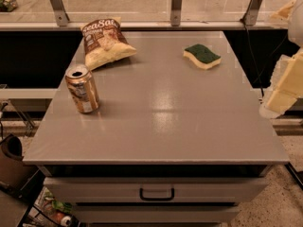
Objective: Move sponge near orange can
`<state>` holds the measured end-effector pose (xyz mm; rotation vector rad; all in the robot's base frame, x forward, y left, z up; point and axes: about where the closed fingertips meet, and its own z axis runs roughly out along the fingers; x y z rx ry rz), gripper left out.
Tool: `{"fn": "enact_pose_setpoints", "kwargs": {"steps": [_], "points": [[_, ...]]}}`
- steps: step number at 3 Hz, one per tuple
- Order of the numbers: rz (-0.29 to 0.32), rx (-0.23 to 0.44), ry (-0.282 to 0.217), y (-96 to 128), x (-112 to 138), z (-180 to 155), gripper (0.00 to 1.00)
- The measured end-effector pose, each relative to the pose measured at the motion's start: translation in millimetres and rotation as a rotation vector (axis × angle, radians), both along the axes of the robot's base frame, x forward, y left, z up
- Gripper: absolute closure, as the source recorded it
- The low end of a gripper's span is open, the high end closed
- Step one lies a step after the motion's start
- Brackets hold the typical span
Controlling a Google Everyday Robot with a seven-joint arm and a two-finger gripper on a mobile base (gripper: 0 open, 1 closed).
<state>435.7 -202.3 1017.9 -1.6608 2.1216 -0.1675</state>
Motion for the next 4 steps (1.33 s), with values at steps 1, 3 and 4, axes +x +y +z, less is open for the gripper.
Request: {"fn": "enact_pose_setpoints", "kwargs": {"steps": [1, 3, 4], "points": [[0.0, 0.0, 0.0, 0.0, 0.0, 0.1, 0.0], [0.011, 0.151, -0.102, -25.1, 55.9, 15.7, 0.0], [0.002, 0.253, -0.161, -35.3, 97.3, 19.6, 0.0]]}}
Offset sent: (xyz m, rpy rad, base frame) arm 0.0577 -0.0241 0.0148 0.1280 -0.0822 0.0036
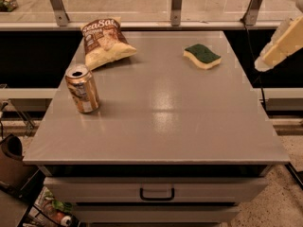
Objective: Move sponge near orange can
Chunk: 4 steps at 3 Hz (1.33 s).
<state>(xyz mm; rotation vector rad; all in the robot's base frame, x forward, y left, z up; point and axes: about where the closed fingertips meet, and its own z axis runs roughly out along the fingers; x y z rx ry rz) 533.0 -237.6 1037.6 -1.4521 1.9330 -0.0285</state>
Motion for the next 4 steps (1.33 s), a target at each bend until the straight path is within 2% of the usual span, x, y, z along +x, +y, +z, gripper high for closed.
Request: {"fn": "enact_pose_setpoints", "kwargs": {"steps": [1, 2, 4], "points": [[-0.037, 0.094, -0.028, -6.5, 39.7, -7.1, 0.0], [-0.085, 0.225, -0.049, -8.7, 77.1, -26.7, 0.0], [-0.118, 0.468, -0.019, -7.9, 158.4, -89.0, 0.0]]}}
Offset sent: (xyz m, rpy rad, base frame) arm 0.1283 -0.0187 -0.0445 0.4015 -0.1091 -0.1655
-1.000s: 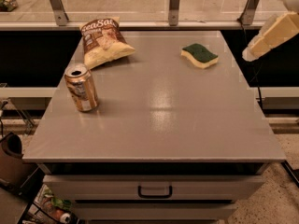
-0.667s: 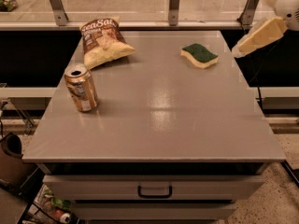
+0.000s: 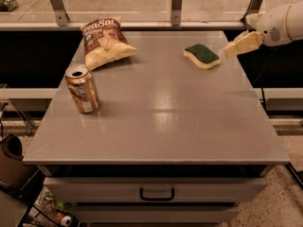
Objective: Move sponge near orange can
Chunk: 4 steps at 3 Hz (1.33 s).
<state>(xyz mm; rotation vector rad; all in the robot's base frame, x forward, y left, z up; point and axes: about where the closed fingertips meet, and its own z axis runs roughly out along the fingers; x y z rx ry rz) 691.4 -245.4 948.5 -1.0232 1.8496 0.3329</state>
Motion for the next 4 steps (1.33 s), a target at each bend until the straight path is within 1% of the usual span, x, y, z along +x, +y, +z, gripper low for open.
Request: {"fn": "enact_pose_setpoints", "kwargs": {"steps": [1, 2, 3, 4], "points": [[0.0, 0.0, 0.0, 0.1, 0.0, -0.1, 0.0], [0.002, 0.027, 0.008, 5.2, 6.2, -5.2, 0.0], [-0.012, 0.074, 0.027, 3.5, 27.7, -19.2, 0.0], [-0.032, 0.096, 0.035, -1.0, 52.6, -33.9, 0.0]]}}
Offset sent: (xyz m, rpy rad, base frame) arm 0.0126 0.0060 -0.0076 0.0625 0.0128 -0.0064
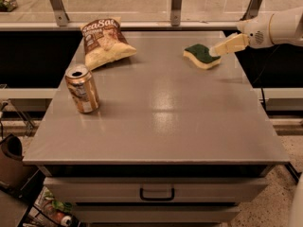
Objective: Move sponge near orange can
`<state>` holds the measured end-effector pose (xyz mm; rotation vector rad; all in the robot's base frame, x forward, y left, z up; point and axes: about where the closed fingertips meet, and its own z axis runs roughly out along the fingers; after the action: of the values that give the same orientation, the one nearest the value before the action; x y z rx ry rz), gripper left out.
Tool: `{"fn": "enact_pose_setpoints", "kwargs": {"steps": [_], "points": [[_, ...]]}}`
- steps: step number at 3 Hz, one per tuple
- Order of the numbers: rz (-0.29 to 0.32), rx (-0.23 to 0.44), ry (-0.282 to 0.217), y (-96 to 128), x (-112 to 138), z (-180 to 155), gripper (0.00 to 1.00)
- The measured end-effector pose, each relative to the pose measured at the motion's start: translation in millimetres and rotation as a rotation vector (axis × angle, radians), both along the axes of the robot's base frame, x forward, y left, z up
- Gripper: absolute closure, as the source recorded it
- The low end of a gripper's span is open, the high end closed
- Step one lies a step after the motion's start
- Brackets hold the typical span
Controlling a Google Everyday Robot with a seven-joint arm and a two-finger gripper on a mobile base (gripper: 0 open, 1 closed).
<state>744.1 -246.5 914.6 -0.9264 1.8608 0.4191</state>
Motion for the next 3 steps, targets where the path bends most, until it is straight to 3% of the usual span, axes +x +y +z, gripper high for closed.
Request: {"fn": "enact_pose_setpoints", "kwargs": {"steps": [1, 3], "points": [[-0.022, -0.021, 0.013, -3.4, 18.8, -16.8, 0.0], [-0.059, -0.078, 0.04, -12.7, 16.7, -37.0, 0.0]]}}
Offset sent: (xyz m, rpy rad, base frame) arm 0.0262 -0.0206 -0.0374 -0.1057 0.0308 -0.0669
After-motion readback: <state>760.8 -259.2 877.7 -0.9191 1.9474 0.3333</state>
